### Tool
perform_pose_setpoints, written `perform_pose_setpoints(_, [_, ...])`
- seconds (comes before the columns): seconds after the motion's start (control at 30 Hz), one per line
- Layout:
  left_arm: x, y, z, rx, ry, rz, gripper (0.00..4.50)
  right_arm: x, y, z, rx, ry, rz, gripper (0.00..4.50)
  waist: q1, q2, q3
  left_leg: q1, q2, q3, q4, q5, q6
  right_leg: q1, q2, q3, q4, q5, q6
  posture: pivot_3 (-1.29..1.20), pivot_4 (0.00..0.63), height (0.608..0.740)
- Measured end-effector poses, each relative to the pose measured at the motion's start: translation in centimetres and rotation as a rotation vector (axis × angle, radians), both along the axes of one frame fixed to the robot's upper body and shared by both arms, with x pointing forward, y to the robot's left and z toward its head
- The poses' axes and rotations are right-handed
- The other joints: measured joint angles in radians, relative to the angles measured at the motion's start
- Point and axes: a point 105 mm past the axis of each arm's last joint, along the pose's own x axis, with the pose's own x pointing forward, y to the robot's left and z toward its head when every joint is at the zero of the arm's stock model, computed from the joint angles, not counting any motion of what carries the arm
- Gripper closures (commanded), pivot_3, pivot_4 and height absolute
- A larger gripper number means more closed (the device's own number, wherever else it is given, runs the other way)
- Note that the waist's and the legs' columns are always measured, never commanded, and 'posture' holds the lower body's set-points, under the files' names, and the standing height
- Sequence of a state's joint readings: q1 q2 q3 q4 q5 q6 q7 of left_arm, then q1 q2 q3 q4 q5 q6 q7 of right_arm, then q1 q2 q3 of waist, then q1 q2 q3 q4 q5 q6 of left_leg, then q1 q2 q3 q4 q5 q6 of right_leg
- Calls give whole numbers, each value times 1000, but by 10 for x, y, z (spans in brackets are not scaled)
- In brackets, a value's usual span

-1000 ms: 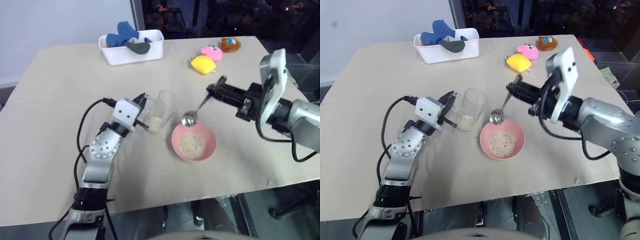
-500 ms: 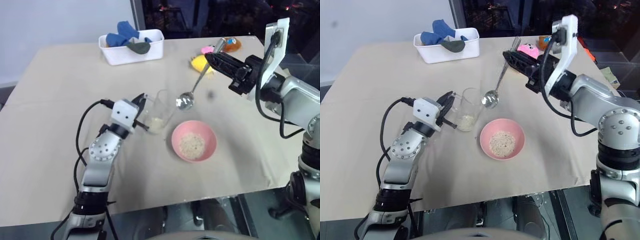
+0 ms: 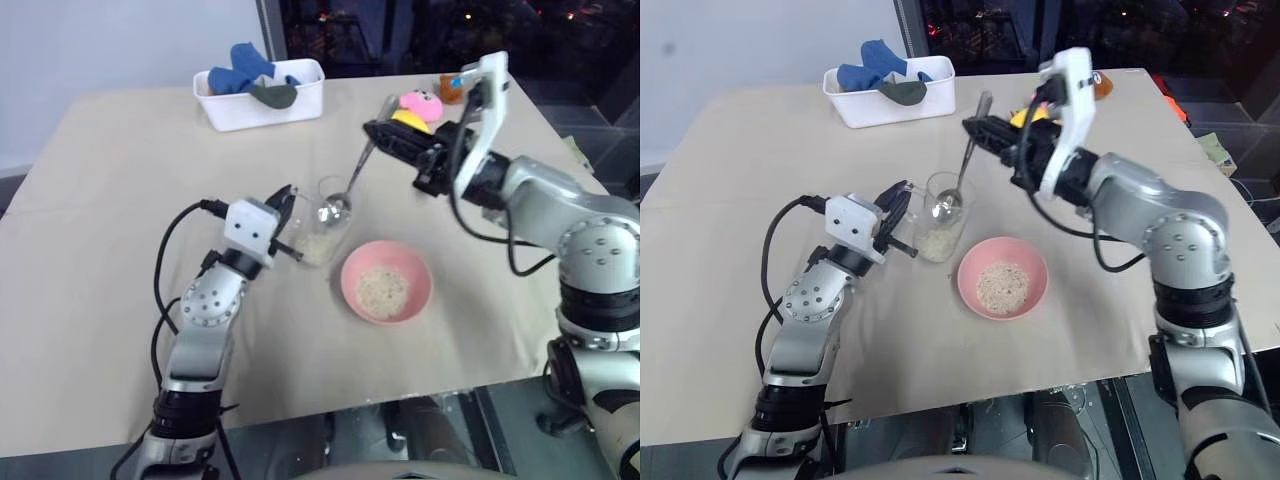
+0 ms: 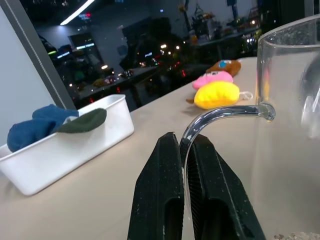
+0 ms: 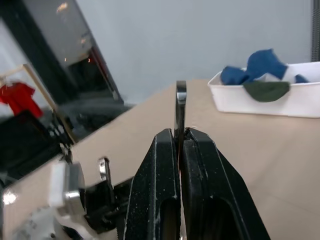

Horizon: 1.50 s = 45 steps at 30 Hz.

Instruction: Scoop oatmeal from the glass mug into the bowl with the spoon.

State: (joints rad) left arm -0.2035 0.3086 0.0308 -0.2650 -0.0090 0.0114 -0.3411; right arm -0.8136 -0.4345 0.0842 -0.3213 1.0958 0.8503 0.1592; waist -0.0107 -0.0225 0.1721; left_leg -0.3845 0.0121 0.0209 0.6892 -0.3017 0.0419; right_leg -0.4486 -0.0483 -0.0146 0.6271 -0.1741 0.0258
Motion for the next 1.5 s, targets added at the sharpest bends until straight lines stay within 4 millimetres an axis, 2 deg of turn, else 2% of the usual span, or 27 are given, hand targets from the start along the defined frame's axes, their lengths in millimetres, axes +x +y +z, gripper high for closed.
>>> perform_pose_setpoints(0.03, [0, 0, 0, -20, 6, -1, 4500, 3, 5, -6, -23, -10, 4, 3952, 0, 0, 0, 0, 0, 0, 0, 0, 0, 0, 0, 0, 0, 0, 0, 0, 150, 740])
perform_pose_setpoints(0.1, [1, 1, -1, -61, 13, 8, 4500, 4, 10, -10, -40, -32, 20, 3434, 1, 0, 0, 0, 0, 0, 0, 0, 0, 0, 0, 0, 0, 0, 0, 0, 150, 740])
perform_pose_setpoints(0.13, [2, 3, -1, -95, 19, 24, 4500, 3, 13, -12, -45, -51, 41, 2899, 1, 0, 0, 0, 0, -1, 0, 0, 0, 0, 0, 0, -1, 0, 0, 0, 150, 740])
perform_pose_setpoints(0.17, [2, 5, -1, -104, 22, 31, 4500, 3, 13, -13, -48, -58, 49, 2618, 1, 0, 0, 0, 0, -1, 0, 0, 0, 0, 0, -1, 0, 0, 0, 0, 150, 740])
perform_pose_setpoints(0.2, [3, 11, 0, -143, 21, 59, 4500, 1, 14, -15, -65, -86, 68, 2059, 1, 0, 0, -1, 0, -1, 0, 0, 0, 0, 0, -1, -1, 0, 0, 0, 150, 740])
perform_pose_setpoints(0.3, [6, 31, 2, -226, 17, 127, 4500, -1, 10, -18, -110, -150, 82, 837, 2, 0, 0, 0, 0, -1, 0, 0, 0, 0, 0, -1, -1, 0, 0, 0, 150, 740])
perform_pose_setpoints(0.4, [9, 54, -7, -285, 49, 187, 4500, -6, 1, -27, -91, -189, 107, 837, 2, 0, 0, 0, -1, -1, 0, 0, 0, 0, 0, -2, -1, 0, 0, 0, 150, 740])
perform_pose_setpoints(0.5, [15, 80, -20, -360, 91, 252, 4500, -12, -32, -57, -233, -250, 78, 837, 16, -1, 0, -1, -2, -2, 0, 0, 0, 1, -1, -3, -2, 0, 0, 0, 150, 740])
perform_pose_setpoints(0.53, [15, 82, -21, -364, 92, 256, 4500, -13, -35, -59, -243, -250, 73, 837, 18, -1, 0, -1, -2, -2, 0, 0, 0, 1, -1, -3, -2, 0, 0, 0, 150, 740])
perform_pose_setpoints(0.57, [15, 108, -28, -405, 99, 342, 4500, -13, -54, -79, -321, -234, 38, 837, 17, -1, 0, -1, -2, 0, 0, 0, 0, 0, -1, -1, -2, 0, 0, 0, 150, 740])
perform_pose_setpoints(0.6, [15, 109, -28, -408, 97, 347, 4500, -13, -56, -79, -323, -238, 35, 837, 18, -1, 0, -1, -2, 0, 0, 0, 0, 0, -1, -1, -2, 0, 0, 0, 150, 740])
perform_pose_setpoints(0.63, [19, 124, -32, -442, 77, 397, 4500, -19, -75, -95, -375, -239, -2, 837, 25, -2, 0, 1, -2, -1, 0, 0, 0, 1, 0, -2, -1, 0, 0, 0, 150, 740])
perform_pose_setpoints(0.8, [21, 134, -35, -449, 23, 427, 4500, -23, -96, -98, -366, -225, -71, 837, 25, -2, 0, 3, -2, 1, 1, 0, 0, 3, 0, 0, -1, 0, 0, 0, 150, 740])
perform_pose_setpoints(1.07, [22, 134, -46, -368, -7, 460, 4500, -39, -105, -113, -352, -167, -49, 837, 25, -3, 0, 4, -2, 0, 1, 0, 0, 4, 0, 0, -1, 0, 0, 0, 150, 740])
perform_pose_setpoints(1.3, [21, 134, -50, -347, -29, 460, 4500, -54, -99, -91, -277, -244, 24, 837, 25, -2, -1, 7, -2, 0, 1, 0, 0, 7, 0, 0, -1, 0, 0, 0, 150, 740])
perform_pose_setpoints(1.4, [21, 135, -53, -355, -20, 463, 3443, -58, -96, -89, -267, -256, 49, 735, 24, -2, -1, 7, -2, 0, 1, 0, 0, 7, 0, 0, -1, 0, 0, 0, 150, 740])
perform_pose_setpoints(1.5, [17, 137, -62, -363, 6, 473, 1976, -58, -96, -89, -263, -255, 52, 735, 25, -2, -1, 7, -2, 0, 1, 0, 0, 7, 0, 0, -1, 0, 0, 0, 150, 740])
